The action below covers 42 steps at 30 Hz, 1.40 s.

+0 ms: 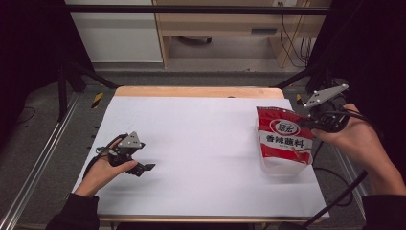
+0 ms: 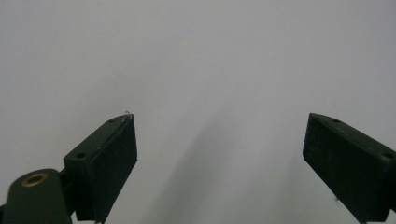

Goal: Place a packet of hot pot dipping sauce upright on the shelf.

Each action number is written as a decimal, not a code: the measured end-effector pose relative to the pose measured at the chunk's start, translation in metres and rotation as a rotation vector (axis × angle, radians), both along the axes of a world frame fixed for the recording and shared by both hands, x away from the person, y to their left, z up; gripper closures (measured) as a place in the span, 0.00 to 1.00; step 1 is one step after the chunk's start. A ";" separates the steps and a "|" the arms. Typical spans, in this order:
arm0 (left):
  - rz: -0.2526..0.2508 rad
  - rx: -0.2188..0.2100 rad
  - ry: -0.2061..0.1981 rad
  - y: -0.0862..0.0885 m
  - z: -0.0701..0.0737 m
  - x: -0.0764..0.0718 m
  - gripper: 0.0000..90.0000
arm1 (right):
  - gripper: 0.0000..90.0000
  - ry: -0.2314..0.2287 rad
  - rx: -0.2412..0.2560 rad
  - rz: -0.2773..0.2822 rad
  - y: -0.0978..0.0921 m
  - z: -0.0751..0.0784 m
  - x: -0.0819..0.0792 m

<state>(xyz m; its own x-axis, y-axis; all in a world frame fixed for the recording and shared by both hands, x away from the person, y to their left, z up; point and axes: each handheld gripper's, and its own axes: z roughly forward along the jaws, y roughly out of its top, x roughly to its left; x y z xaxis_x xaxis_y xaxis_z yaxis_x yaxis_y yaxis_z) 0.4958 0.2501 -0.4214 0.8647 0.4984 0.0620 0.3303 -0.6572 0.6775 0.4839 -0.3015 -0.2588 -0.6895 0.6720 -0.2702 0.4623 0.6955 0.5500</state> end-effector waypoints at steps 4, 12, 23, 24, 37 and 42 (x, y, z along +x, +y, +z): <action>0.000 0.002 0.001 0.000 0.000 0.000 0.11 | 1.00 0.017 0.016 -0.004 -0.004 -0.009 -0.003; -0.003 0.003 0.003 -0.001 -0.001 0.000 0.11 | 0.99 0.043 0.046 -0.040 -0.019 -0.018 -0.008; 0.000 0.006 0.004 0.000 -0.001 0.000 0.11 | 0.97 0.058 0.029 -0.051 -0.020 -0.020 -0.009; 0.000 0.006 0.004 0.000 -0.001 0.000 0.11 | 0.96 0.058 0.032 -0.054 -0.021 -0.021 -0.009; 0.002 0.010 0.005 0.000 -0.002 0.000 0.11 | 0.54 0.040 0.020 -0.058 -0.017 -0.025 -0.009; 0.003 0.007 0.006 0.001 -0.001 0.000 0.11 | 0.38 0.004 0.031 -0.067 -0.009 -0.020 -0.007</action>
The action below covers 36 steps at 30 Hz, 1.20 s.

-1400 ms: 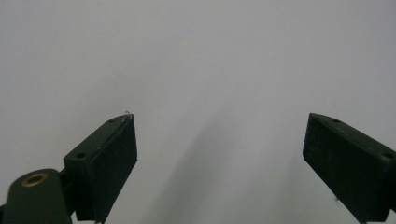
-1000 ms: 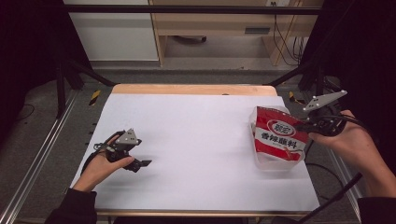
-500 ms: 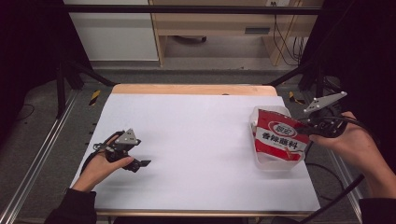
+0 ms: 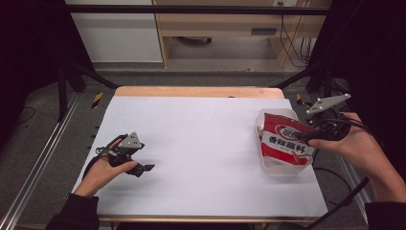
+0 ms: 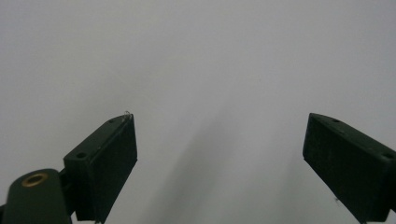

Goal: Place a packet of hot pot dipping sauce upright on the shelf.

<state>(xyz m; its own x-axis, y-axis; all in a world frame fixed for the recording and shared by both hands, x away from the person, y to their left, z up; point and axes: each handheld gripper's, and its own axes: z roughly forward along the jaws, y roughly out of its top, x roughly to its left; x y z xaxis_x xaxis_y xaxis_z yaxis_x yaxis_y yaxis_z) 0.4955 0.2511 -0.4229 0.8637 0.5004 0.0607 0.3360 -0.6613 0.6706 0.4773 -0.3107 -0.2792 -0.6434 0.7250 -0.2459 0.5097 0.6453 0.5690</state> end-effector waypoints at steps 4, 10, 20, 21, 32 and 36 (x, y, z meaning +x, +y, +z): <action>-0.002 0.005 0.000 0.000 0.000 0.000 0.11 | 0.29 -0.024 0.007 0.003 0.011 0.006 0.002; -0.002 -0.003 -0.001 0.000 0.000 0.000 0.11 | 0.23 -0.066 0.002 0.010 0.030 0.014 0.008; 0.000 -0.007 -0.002 0.001 0.001 -0.001 0.11 | 0.19 -0.147 0.022 -0.013 0.064 0.031 0.011; -0.003 -0.001 -0.004 0.001 0.001 0.000 0.11 | 0.19 -0.156 0.025 -0.015 0.066 0.033 0.011; 0.004 -0.008 -0.007 0.002 0.002 -0.001 0.11 | 0.19 -0.259 0.114 -0.040 0.116 0.050 0.015; -0.004 -0.009 -0.007 0.001 0.002 -0.002 0.11 | 0.18 -0.275 0.149 -0.016 0.136 0.049 0.015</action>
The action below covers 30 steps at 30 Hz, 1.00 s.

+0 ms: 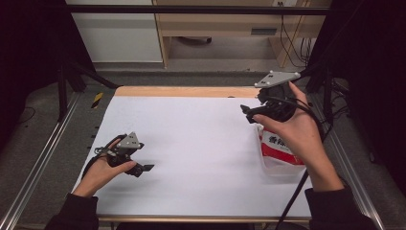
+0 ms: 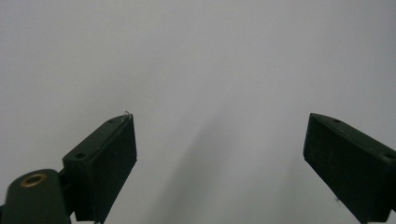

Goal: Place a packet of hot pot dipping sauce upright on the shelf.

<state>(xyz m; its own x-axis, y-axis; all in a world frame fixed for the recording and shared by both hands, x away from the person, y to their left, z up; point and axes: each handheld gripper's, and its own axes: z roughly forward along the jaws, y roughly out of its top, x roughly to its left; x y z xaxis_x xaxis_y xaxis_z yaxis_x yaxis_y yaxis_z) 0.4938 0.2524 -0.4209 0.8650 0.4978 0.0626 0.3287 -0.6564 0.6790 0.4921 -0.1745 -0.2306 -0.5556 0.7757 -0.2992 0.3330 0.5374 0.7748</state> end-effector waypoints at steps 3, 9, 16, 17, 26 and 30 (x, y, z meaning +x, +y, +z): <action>0.002 0.000 0.001 0.000 0.000 0.000 0.10 | 0.18 -0.001 0.009 0.017 0.014 -0.004 0.000; 0.001 0.007 0.003 -0.001 -0.002 -0.001 0.10 | 0.17 0.004 0.038 0.064 0.043 -0.020 -0.002; -0.003 -0.009 -0.022 -0.004 -0.003 -0.004 0.10 | 0.16 0.054 0.085 0.087 0.066 -0.062 -0.009; 0.001 -0.013 -0.026 -0.004 -0.003 -0.004 0.10 | 0.15 0.060 0.088 0.088 0.068 -0.068 -0.010; 0.074 -0.024 -0.040 0.000 -0.009 -0.009 0.09 | 0.15 0.125 0.174 0.053 0.077 -0.136 -0.012; 0.109 -0.005 -0.043 0.001 -0.016 -0.012 0.09 | 0.14 0.167 0.177 0.022 0.082 -0.166 -0.011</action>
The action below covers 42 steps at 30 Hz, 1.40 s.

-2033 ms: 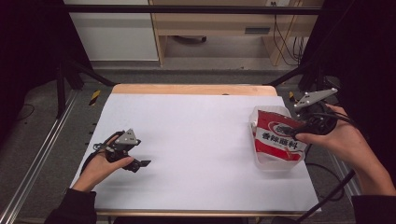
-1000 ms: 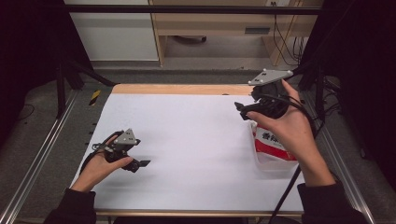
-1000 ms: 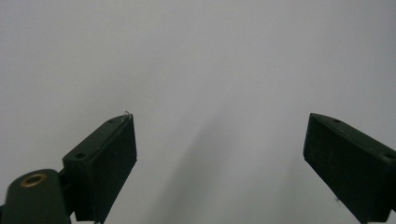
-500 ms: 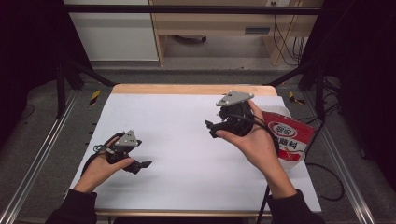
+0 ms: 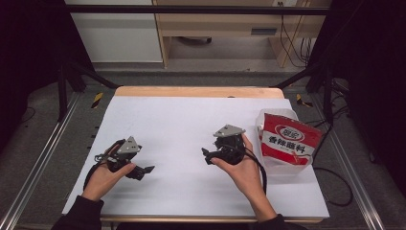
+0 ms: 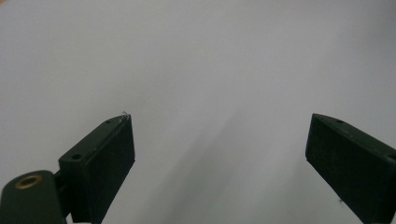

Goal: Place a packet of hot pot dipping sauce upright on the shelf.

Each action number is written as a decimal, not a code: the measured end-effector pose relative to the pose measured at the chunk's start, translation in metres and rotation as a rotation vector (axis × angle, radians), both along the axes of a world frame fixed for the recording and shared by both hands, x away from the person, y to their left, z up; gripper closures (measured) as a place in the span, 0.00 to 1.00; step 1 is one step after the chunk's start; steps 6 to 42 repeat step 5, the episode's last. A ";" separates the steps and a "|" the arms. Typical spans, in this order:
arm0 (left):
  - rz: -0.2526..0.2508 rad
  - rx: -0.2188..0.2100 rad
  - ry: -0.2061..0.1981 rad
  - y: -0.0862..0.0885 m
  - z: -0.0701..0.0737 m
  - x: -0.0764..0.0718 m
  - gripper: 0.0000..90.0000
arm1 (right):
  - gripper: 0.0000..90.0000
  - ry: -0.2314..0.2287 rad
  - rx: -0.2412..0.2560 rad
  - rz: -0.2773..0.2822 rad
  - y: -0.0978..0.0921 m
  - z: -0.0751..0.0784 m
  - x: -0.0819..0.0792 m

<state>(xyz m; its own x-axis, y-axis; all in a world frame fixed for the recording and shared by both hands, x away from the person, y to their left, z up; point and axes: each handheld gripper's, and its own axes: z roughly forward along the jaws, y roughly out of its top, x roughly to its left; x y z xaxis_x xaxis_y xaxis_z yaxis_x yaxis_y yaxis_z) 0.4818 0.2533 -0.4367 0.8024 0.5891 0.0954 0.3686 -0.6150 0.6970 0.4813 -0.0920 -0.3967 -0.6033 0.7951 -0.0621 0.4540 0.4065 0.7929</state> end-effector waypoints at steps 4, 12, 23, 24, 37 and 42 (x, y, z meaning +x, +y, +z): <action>0.040 -0.005 0.006 0.002 -0.008 -0.003 0.09 | 0.13 -0.012 0.004 -0.009 0.005 -0.023 -0.002; 0.047 -0.001 0.008 0.002 -0.010 -0.004 0.09 | 0.13 -0.018 -0.012 -0.006 0.006 -0.028 -0.003; 0.047 -0.001 0.008 0.002 -0.010 -0.004 0.09 | 0.13 -0.018 -0.012 -0.006 0.006 -0.028 -0.003; 0.047 -0.001 0.008 0.002 -0.010 -0.004 0.09 | 0.13 -0.018 -0.012 -0.006 0.006 -0.028 -0.003; 0.047 -0.001 0.008 0.002 -0.010 -0.004 0.09 | 0.13 -0.018 -0.012 -0.006 0.006 -0.028 -0.003; 0.047 -0.001 0.008 0.002 -0.010 -0.004 0.09 | 0.13 -0.018 -0.012 -0.006 0.006 -0.028 -0.003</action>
